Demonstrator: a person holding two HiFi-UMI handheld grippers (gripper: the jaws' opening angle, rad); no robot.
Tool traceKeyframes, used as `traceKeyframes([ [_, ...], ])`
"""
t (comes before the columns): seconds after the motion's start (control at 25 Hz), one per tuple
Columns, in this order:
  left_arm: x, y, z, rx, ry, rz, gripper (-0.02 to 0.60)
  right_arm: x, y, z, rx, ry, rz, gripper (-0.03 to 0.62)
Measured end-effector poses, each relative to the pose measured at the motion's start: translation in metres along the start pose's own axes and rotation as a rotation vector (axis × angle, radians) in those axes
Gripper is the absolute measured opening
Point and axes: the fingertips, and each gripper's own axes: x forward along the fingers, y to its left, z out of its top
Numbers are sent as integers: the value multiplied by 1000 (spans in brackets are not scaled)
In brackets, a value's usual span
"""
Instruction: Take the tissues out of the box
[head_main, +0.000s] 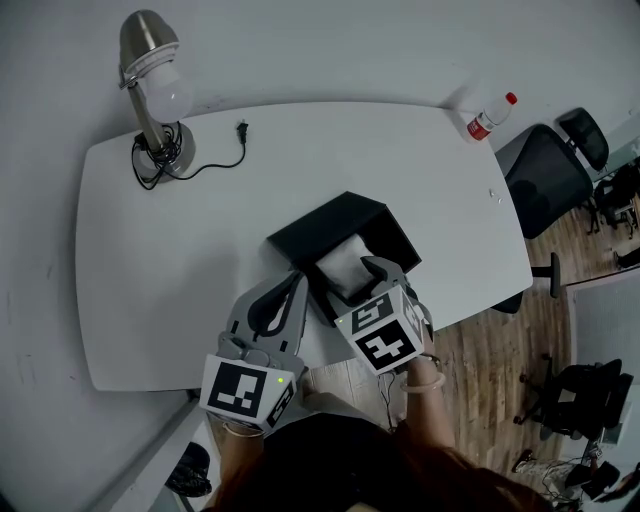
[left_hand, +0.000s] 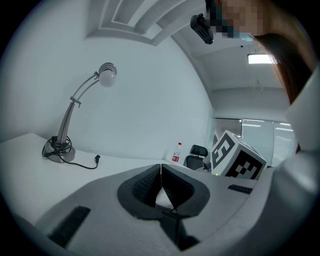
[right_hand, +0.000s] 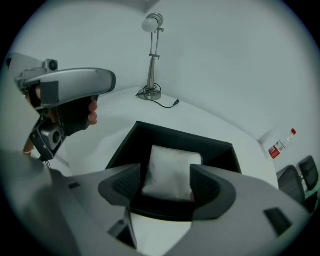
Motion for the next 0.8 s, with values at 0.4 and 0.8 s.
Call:
traceKeyframes([
  [0.4, 2, 11, 2, -9, -3, 15, 26, 13, -8, -6, -7, 104, -61, 284],
  [0.8, -1, 12, 3, -7, -3, 12, 26, 16, -11, -11, -49, 169, -73, 236],
])
